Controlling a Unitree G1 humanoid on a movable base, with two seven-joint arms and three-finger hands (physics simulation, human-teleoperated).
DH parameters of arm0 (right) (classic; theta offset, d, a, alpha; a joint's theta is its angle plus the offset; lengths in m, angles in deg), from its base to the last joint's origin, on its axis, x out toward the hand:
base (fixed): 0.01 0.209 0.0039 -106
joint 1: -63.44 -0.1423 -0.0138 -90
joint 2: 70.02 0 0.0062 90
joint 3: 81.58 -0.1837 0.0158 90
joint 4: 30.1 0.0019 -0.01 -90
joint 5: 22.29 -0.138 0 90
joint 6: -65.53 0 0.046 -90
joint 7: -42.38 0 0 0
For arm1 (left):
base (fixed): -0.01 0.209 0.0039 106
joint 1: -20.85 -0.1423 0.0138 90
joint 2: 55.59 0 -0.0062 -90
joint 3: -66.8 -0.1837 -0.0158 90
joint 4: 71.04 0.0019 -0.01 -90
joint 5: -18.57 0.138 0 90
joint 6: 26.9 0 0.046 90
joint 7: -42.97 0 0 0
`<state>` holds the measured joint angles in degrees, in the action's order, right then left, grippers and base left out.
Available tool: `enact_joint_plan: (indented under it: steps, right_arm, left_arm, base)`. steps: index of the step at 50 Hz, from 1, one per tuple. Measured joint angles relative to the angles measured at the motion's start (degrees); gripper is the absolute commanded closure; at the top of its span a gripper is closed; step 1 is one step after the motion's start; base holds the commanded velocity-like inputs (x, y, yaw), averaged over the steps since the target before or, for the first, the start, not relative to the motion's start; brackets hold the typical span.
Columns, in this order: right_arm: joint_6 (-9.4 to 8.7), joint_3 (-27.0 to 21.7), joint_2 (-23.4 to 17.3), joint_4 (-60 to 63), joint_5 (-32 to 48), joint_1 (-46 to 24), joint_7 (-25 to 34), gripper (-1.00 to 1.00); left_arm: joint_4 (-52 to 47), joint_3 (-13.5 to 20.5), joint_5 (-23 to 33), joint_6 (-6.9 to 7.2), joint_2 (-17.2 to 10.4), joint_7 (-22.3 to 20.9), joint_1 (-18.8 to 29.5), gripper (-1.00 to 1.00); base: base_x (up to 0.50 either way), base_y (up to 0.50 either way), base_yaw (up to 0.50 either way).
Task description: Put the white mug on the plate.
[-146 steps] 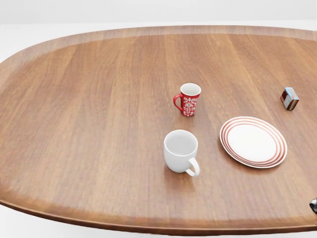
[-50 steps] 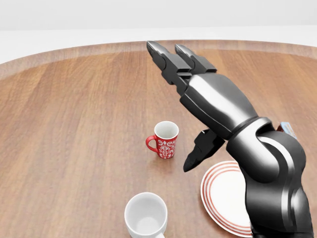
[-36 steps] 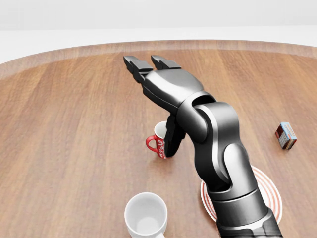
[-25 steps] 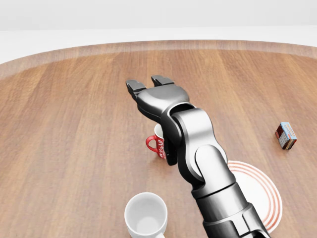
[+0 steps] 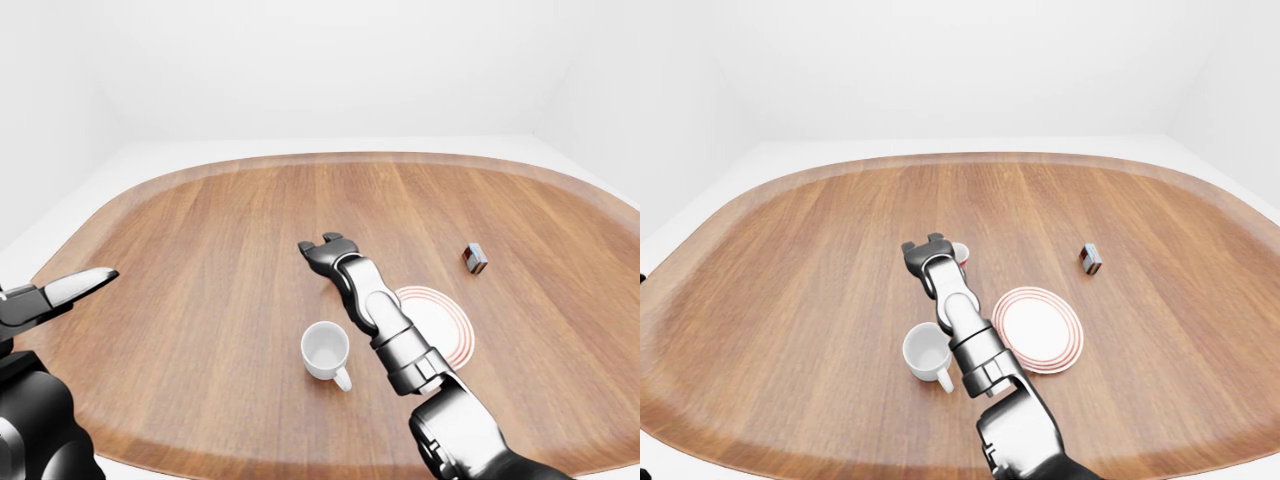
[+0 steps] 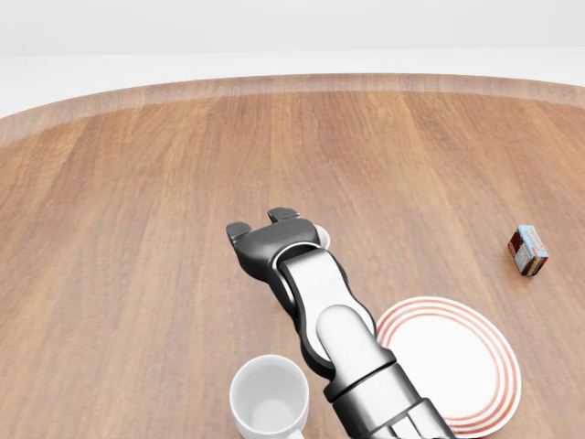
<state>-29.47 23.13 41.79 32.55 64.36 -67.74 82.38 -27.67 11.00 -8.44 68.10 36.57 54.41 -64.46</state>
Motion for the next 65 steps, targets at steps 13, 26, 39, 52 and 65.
enact_joint_plan:
  steps: [13, 26, 39, 52, 65]
  right_arm:
    - [0.00, -0.76, 2.54, -2.11, 4.12, 3.96, 0.00, -1.00]
    - [0.00, 0.07, 3.98, -2.24, 6.01, 8.70, 0.00, -1.00]
    - [0.00, 2.86, 5.72, 2.00, 8.88, 14.13, 0.00, -1.00]
    - [0.00, 4.60, 7.89, 4.57, 10.71, 16.96, 0.00, -1.00]
    - [0.00, 4.70, 8.69, 2.62, 10.62, 16.88, 0.00, -1.00]
  left_arm:
    - [0.43, -0.22, 0.12, 0.00, 0.15, -0.04, -0.06, -1.00]
    - [0.45, -0.13, -0.16, 0.00, -0.01, 0.10, 0.04, -1.00]
    - [0.61, -0.15, -0.22, 0.00, -0.05, 0.12, 0.02, -1.00]
    - [0.73, -0.33, 0.04, 0.00, 0.19, -0.03, -0.15, -1.00]
    - [0.44, -0.24, -0.01, 0.00, 0.22, -0.03, -0.22, -1.00]
  base:
    - [0.00, 0.00, 0.00]
    - [0.00, 0.00, 0.00]
    - [0.00, 0.00, 0.00]
    - [0.00, 0.00, 0.00]
    - [0.00, 0.00, 0.00]
